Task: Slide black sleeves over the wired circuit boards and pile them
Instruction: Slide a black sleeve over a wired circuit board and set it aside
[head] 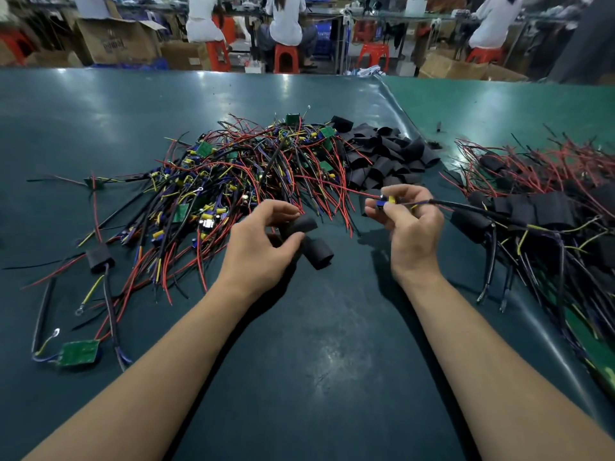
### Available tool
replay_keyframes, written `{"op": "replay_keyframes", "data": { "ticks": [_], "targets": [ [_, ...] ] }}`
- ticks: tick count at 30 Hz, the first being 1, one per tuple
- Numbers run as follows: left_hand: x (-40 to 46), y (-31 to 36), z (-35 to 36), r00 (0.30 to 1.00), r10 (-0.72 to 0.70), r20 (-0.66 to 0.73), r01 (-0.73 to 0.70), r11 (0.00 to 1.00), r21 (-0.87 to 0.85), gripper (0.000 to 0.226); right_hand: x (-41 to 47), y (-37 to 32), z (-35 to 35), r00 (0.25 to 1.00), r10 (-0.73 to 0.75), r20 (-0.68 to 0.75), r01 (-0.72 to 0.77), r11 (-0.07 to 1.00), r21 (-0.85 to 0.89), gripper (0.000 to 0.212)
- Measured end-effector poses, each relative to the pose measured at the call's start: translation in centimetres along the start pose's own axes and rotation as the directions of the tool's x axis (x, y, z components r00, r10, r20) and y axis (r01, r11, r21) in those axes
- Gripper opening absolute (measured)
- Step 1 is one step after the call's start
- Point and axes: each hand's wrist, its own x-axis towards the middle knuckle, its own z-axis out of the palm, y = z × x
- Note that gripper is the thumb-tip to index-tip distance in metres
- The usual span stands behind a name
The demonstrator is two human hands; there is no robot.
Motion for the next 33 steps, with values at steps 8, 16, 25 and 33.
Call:
{"op": "replay_keyframes", "data": {
  "ticks": [8, 16, 25, 33],
  "targets": [
    [1.0, -0.1, -0.3, 0.998, 0.046, -0.031, -0.051, 0.974, -0.222, 0.031, 0.0, -3.4, -1.9, 0.996, 0.077, 0.044, -0.084, 0.981, 0.174, 0.02],
    [1.1, -0.4, -0.4, 1.0, -0.013, -0.023, 0.003, 0.929, -0.371, 0.034, 0.5, -4.1, -2.9, 0.985, 0.138, 0.101, -0.15, 0.981, 0.12, 0.023],
    [0.9, -0.5, -0.3, 0.998, -0.036, 0.061, 0.06, 0.884, -0.464, 0.038, 0.8, -3.8, -2.8, 0.976, 0.212, 0.04, -0.216, 0.964, 0.157, 0.024],
    [0.9, -0.6, -0.4, 0.998, -0.011, 0.066, 0.041, 0.878, -0.477, 0.042, 1.0, -3.4, -2.9, 0.952, 0.302, 0.048, -0.304, 0.952, 0.035, 0.027]
  ]
}}
